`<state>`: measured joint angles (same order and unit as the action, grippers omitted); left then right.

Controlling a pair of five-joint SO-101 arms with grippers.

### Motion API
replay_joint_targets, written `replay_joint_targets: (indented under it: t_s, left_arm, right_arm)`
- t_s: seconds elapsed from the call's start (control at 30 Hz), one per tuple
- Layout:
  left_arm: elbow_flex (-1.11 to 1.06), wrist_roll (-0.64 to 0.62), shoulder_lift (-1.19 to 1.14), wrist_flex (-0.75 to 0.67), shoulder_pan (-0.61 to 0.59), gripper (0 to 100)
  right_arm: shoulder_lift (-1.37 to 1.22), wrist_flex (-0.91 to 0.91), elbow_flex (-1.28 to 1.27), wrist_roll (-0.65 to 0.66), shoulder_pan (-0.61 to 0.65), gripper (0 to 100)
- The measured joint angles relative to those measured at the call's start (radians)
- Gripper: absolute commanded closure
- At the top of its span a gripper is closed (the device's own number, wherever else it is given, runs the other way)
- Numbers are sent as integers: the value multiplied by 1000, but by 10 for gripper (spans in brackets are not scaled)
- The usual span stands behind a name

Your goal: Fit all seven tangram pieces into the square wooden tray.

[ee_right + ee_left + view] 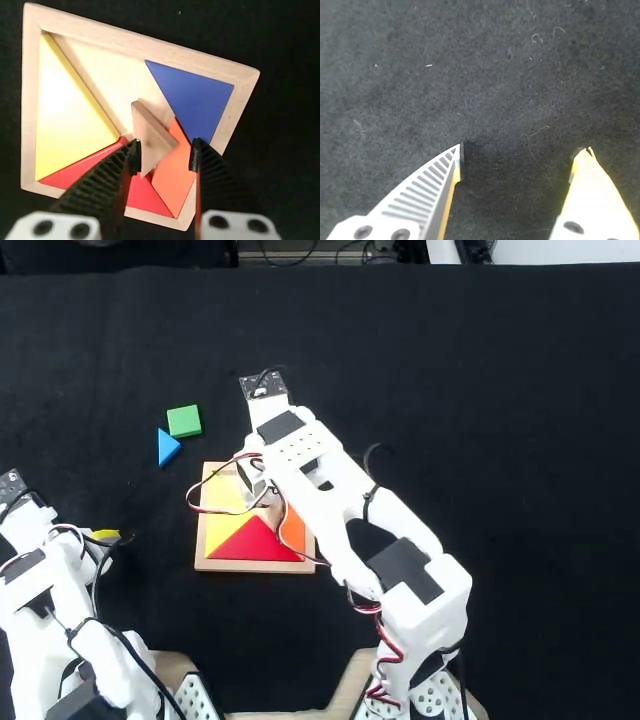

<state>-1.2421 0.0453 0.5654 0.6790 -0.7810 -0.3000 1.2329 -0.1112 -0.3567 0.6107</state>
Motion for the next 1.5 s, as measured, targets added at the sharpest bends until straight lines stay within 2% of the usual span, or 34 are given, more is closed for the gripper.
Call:
replay_joint_targets:
  t_s: [0.17,0.37,1.33,1.5]
  left_arm:
    - [0,0,0,0,0,661]
    - [0,0,0,0,0,661]
    - [0,0,0,0,0,661]
    - [0,0,0,0,0,661]
  right_arm:
    - [0,0,0,0,0,837]
    - [0,0,0,0,0,906]
    - [-133,58,144,0,5,908]
    - [-132,92,121,41,3,909]
